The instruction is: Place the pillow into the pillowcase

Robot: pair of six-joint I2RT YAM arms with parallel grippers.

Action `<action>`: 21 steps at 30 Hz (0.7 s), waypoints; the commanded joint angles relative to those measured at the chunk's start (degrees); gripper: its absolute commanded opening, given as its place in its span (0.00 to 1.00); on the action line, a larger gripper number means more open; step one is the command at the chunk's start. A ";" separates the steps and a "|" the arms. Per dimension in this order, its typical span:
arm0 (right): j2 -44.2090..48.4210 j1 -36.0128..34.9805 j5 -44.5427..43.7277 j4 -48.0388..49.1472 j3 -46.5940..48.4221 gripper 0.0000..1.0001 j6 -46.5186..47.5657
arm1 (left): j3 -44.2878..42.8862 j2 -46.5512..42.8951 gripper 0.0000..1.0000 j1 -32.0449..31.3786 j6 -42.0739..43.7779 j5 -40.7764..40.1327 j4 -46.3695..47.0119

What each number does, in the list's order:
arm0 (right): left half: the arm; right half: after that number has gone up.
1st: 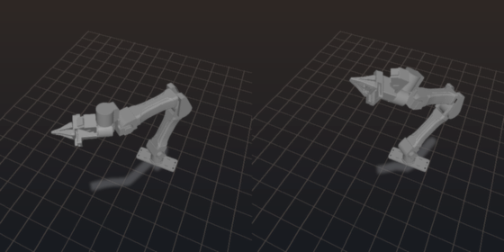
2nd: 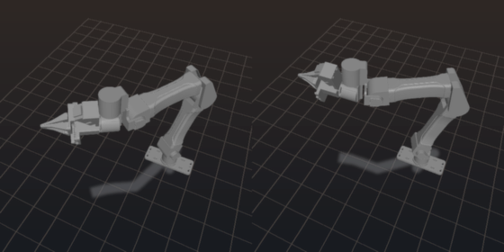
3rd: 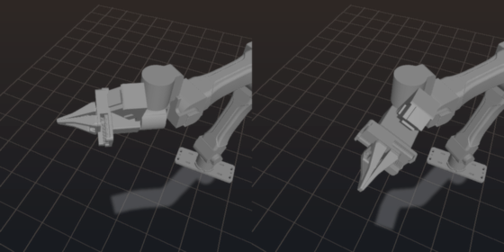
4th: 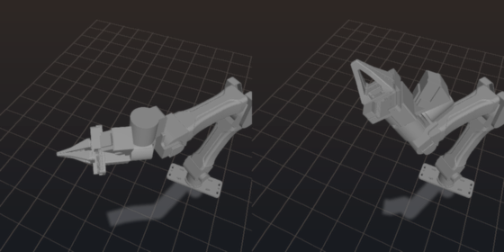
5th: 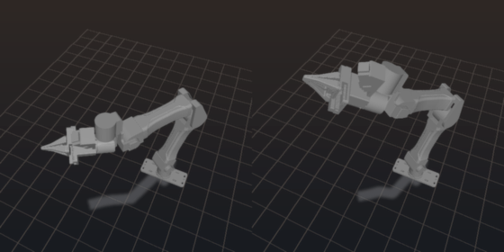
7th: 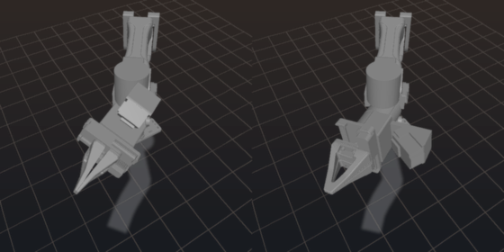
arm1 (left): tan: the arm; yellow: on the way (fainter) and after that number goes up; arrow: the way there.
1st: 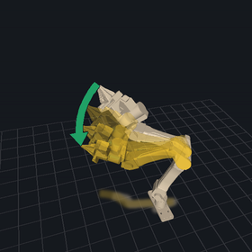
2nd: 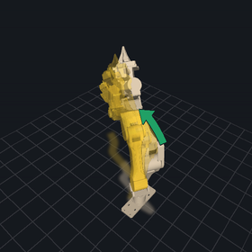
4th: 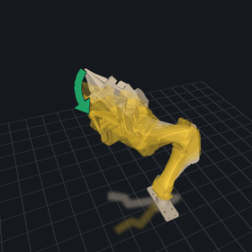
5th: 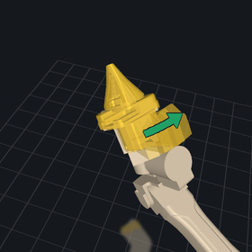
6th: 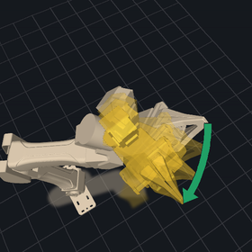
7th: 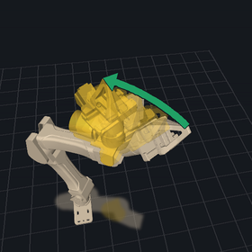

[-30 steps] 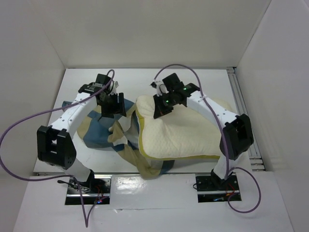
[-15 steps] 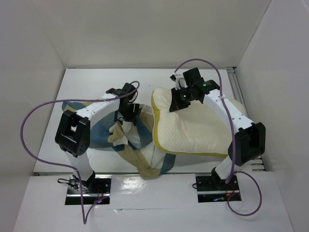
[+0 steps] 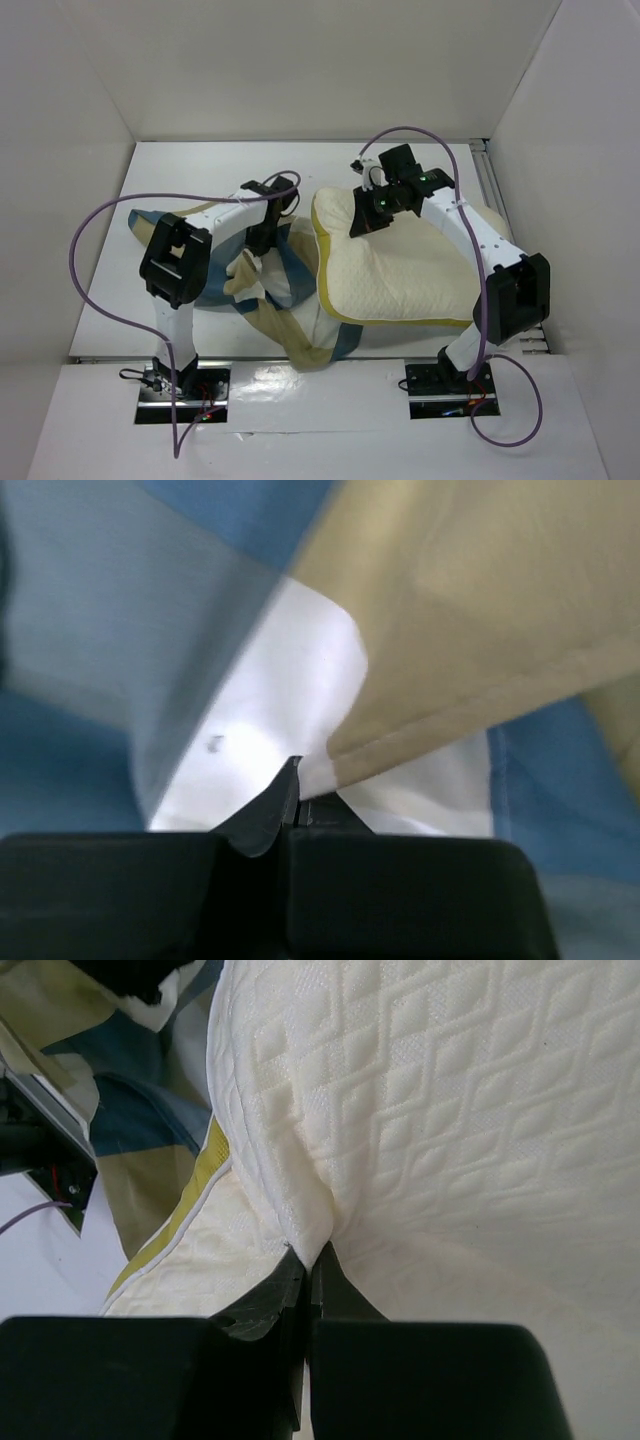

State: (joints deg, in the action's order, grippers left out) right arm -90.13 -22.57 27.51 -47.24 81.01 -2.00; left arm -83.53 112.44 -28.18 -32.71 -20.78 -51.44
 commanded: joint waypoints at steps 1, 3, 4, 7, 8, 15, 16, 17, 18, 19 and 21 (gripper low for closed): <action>1.72 -2.03 4.31 0.05 -0.15 0.00 2.52 | -7.86 0.23 0.00 2.08 -0.34 -4.11 -5.68; 0.84 -4.40 4.31 -0.48 -0.15 0.00 2.53 | -11.90 -2.48 0.00 2.78 1.06 -1.73 -6.91; 0.31 -6.76 4.31 -0.48 -0.15 0.00 2.53 | -12.97 -3.45 0.00 3.39 2.46 -0.51 -6.92; -1.10 -10.55 4.31 0.13 0.90 0.00 2.53 | -16.92 -5.39 0.00 4.01 3.88 5.21 -7.44; -1.89 -11.44 4.31 0.13 0.90 0.00 2.53 | -17.89 -5.39 0.00 4.54 4.40 6.44 -7.45; -3.56 -16.09 4.31 0.13 2.48 0.00 3.05 | -22.65 -5.39 0.00 6.65 4.41 14.79 -7.45; -4.09 -16.63 4.31 0.13 2.48 0.00 3.05 | -23.25 -5.39 0.00 6.65 4.41 14.80 -7.45; -4.70 -17.68 4.31 0.13 2.48 0.00 3.05 | -23.96 -5.39 0.00 6.65 4.41 15.32 -7.97; -5.92 -18.47 3.27 0.92 3.79 0.00 3.05 | -23.96 -5.39 0.00 6.65 5.02 16.63 -7.97; -5.94 -18.48 3.25 1.45 3.80 0.00 3.05 | -23.96 -5.91 0.00 6.65 5.02 17.25 -7.97; -8.83 -18.48 1.59 2.68 6.78 0.00 1.04 | -23.96 -6.62 0.00 6.65 6.25 18.83 -7.97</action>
State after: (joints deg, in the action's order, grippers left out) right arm -96.95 -39.92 28.62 -47.64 82.48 0.30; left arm -105.43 108.55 -21.61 -28.60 -6.13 -58.11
